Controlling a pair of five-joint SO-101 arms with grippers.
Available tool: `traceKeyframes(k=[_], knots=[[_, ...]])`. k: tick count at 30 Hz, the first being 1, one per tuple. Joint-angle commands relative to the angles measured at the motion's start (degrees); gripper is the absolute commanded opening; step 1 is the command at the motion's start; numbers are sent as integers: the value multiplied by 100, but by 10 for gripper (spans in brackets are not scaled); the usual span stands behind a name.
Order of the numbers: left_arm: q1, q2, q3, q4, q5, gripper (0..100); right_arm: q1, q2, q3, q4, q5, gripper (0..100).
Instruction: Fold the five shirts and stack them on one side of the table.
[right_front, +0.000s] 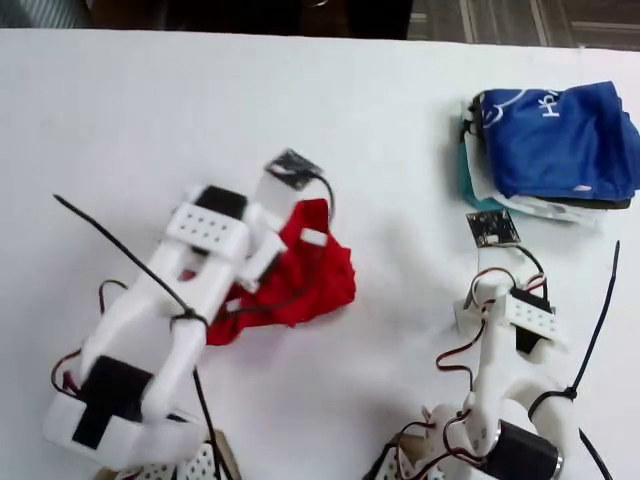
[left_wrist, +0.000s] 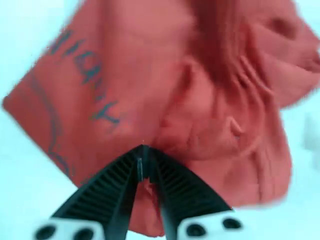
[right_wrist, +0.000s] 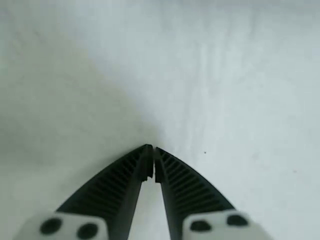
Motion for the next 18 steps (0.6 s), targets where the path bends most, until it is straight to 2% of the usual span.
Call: traceKeyframes(k=[1, 7, 10, 18], knots=[[316, -396, -22, 123, -343, 26, -13, -198, -26, -145, 44, 20], [-281, -958, -585, 79, -448, 26, -13, -198, -26, -145, 35, 20], [-413, -809, -541, -62, -448, 26, -13, -198, -26, -145, 35, 20], [193, 149, 119, -193, -448, 26, -13, -198, -26, -154, 35, 20]])
